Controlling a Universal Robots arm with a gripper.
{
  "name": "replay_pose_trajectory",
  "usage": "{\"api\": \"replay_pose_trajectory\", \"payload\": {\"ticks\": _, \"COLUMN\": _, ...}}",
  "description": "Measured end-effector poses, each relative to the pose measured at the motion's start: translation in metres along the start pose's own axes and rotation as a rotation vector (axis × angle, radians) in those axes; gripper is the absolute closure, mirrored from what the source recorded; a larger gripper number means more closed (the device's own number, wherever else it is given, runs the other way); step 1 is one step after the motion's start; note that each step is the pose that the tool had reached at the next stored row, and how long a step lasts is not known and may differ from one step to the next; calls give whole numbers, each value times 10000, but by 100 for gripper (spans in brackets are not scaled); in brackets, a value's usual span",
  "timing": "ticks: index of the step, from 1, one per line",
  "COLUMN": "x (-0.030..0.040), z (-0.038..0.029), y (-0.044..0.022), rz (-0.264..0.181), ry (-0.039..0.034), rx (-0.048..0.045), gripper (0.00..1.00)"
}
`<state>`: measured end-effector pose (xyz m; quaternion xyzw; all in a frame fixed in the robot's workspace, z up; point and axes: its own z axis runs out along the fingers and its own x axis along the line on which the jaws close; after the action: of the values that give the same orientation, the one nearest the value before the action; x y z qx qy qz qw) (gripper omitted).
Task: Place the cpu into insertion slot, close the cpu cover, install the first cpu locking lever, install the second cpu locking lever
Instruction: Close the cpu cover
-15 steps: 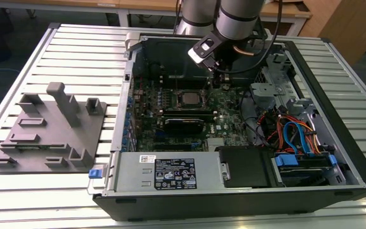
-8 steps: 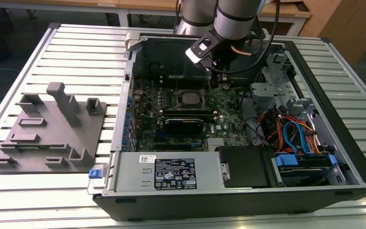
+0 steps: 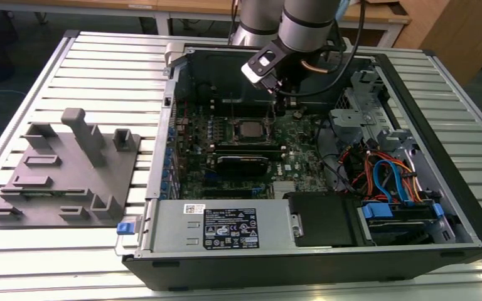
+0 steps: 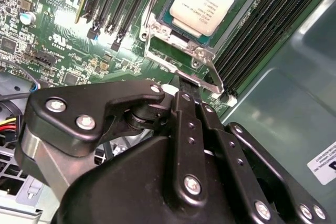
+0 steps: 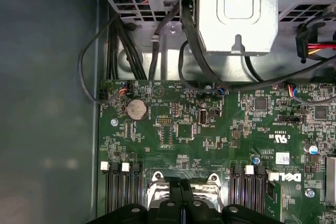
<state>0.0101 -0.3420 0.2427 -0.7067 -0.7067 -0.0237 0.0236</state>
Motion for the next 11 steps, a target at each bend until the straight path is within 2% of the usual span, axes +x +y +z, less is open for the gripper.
{"api": "replay_pose_trajectory", "payload": {"ticks": 11, "x": 0, "z": 2, "y": -93, "rz": 0, "ry": -1, "rx": 0, "gripper": 89}}
